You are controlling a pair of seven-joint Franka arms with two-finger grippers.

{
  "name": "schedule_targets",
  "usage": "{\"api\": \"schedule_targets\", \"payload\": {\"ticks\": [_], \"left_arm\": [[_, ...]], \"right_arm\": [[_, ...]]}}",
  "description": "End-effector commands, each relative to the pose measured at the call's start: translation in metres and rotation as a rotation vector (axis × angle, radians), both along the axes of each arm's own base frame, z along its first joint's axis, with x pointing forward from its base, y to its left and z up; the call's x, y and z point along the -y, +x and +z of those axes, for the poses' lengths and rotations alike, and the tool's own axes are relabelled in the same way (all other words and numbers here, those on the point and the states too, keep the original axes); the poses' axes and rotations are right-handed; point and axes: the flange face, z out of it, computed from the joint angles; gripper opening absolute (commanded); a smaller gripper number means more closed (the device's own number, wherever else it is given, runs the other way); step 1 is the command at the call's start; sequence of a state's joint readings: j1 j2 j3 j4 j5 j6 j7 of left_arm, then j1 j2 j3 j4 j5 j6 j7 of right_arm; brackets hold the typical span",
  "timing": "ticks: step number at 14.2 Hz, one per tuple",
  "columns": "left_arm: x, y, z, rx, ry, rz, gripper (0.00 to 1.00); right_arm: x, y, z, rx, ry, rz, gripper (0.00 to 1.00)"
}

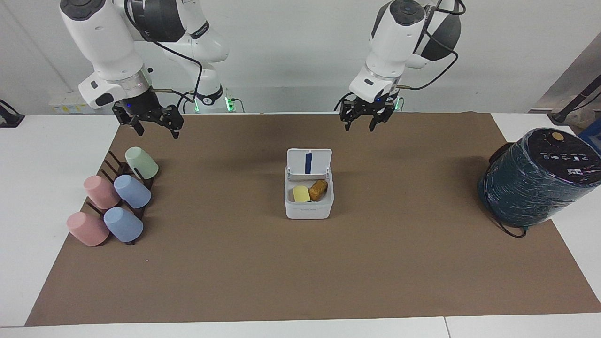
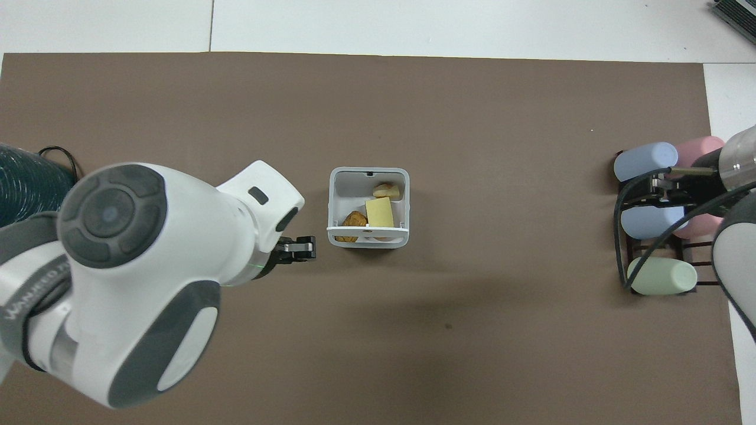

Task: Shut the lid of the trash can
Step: 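Push the white lid shut over the bin with the left gripper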

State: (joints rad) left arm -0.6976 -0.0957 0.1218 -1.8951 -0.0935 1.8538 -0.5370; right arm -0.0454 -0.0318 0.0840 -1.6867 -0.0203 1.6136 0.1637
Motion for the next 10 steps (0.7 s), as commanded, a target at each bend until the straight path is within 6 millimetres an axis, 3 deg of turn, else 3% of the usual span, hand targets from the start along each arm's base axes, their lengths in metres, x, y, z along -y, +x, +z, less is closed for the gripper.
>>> {"api": "schedule_targets", "payload": {"ticks": [1, 2, 4, 6, 10], "left_arm": [[0.024, -0.021, -0.025, 0.049, -0.06, 0.055, 0.25], [0.034, -0.021, -0.035, 0.059, -0.07, 0.065, 0.18], [0.059, -0.019, -0.056, 0.079, -0.087, 0.119, 0.13], [0.067, -0.009, -0.068, 0.115, -0.111, 0.144, 0.04], [0.072, 0.02, -0.084, 0.218, -0.208, 0.197, 0.02]], "right_arm": [[0.002, -0.001, 0.0, 0.004, 0.004, 0.019, 1.0], [0.002, -0.001, 0.0, 0.004, 0.004, 0.019, 1.0], [0.002, -0.001, 0.0, 0.004, 0.004, 0.019, 1.0], [0.002, -0.001, 0.0, 0.004, 0.004, 0.019, 1.0], [0.002, -0.001, 0.0, 0.004, 0.004, 0.019, 1.0]]}}
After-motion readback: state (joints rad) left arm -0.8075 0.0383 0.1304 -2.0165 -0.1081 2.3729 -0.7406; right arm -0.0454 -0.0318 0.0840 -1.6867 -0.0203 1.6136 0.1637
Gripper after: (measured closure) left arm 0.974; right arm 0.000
